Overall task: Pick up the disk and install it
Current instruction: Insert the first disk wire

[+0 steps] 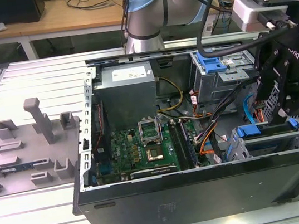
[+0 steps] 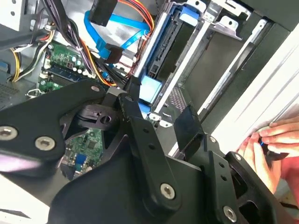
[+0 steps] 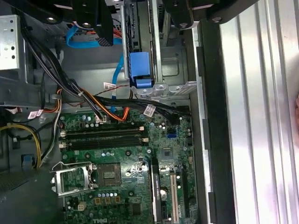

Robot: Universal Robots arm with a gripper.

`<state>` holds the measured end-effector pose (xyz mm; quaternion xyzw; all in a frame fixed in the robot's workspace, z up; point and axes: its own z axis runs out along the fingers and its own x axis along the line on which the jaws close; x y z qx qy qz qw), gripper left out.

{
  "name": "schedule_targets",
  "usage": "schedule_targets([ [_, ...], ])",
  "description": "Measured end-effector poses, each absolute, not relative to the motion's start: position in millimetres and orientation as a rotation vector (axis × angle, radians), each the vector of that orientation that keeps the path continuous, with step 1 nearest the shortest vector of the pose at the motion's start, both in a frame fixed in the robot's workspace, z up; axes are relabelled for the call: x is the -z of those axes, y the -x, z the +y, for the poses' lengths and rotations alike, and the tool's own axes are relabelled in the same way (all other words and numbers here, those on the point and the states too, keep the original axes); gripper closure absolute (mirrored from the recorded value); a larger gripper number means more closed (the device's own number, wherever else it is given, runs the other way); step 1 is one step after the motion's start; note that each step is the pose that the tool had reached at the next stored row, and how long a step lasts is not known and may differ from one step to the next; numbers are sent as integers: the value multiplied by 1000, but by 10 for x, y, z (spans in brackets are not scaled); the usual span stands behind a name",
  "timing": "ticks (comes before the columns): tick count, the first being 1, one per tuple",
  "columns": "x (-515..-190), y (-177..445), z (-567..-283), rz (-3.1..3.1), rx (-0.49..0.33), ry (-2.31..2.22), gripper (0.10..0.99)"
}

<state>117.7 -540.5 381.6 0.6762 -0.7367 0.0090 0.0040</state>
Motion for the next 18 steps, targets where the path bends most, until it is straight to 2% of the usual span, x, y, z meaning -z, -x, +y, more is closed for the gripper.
schedule_targets([
  [3, -3801, -1176, -5329, -2292, -64, -2104, 522],
  [6, -3792, -1176, -5081, -2264, -124, -2079, 522],
  [11, -3793, -1176, -4871, -2237, -178, -2055, 522],
  [18, -3792, -1176, -4792, -2158, -325, -1982, 522],
])
